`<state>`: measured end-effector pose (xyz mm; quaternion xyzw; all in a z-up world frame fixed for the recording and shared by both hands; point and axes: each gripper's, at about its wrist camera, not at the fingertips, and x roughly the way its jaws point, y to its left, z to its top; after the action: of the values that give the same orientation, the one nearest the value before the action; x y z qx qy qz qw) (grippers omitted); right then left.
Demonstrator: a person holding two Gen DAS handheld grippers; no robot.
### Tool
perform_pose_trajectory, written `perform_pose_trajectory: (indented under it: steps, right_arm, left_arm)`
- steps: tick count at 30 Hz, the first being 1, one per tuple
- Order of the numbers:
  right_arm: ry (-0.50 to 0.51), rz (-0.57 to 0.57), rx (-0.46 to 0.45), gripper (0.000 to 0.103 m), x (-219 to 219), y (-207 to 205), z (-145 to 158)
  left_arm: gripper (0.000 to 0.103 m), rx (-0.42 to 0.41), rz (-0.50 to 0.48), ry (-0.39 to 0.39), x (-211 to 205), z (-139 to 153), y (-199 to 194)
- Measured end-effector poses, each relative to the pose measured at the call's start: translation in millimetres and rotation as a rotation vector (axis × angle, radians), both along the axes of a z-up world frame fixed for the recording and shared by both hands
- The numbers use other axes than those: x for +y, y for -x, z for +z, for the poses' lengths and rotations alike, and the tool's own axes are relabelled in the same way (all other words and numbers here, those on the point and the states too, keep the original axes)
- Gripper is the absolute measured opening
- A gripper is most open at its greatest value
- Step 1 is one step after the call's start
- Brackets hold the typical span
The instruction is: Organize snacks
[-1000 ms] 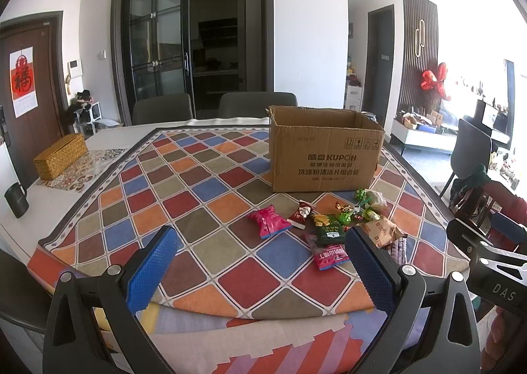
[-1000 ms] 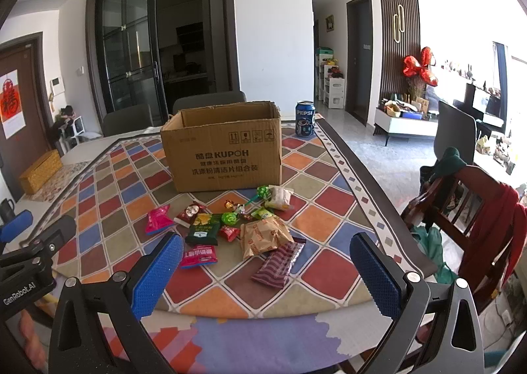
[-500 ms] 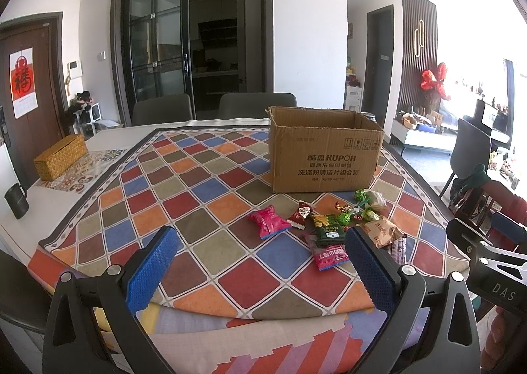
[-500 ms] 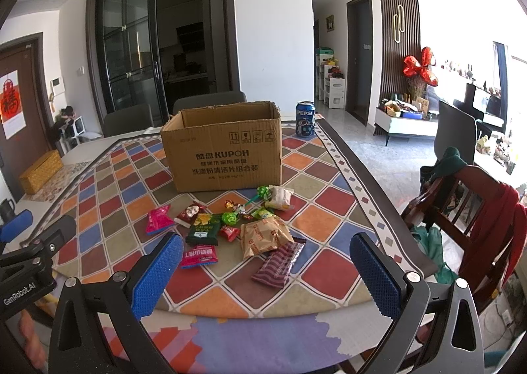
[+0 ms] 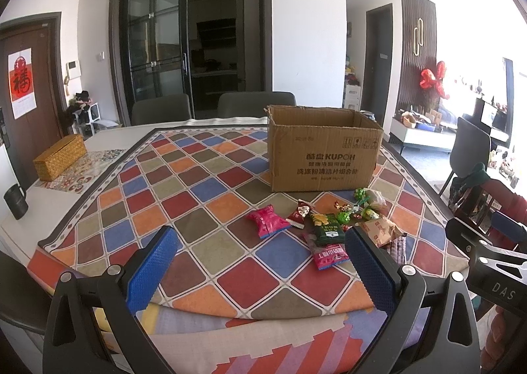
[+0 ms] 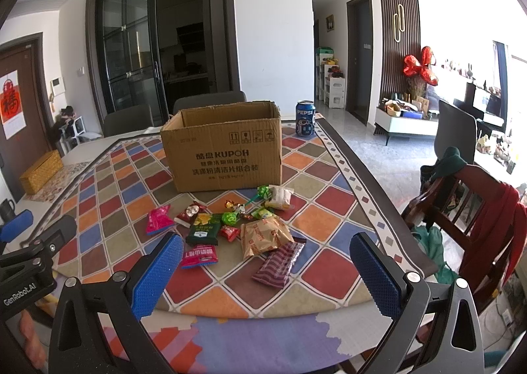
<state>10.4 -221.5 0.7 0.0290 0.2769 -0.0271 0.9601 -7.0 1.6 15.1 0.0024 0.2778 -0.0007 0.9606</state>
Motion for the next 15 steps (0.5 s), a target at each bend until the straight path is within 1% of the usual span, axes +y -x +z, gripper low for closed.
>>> perform_pose_trajectory:
  steps: [5, 10, 15]
  right_arm:
    - [0.000, 0.001, 0.000, 0.102, 0.0, -0.5, -0.4]
    - [-0.007, -0.008, 0.020, 0.102, -3.1, -5.4, 0.2]
    - [-0.047, -0.008, 0.086, 0.102, -3.0, -21.7, -19.0]
  left_arm:
    - [0.103, 0.008, -0.007, -0.001, -0.9, -1.3, -2.7]
    - [0.103, 0.033, -0.050, -0.009, -8.5, -10.6, -12.3]
    - [0.103, 0.077, -0.098, -0.009, -18.6, -20.9, -31.2]
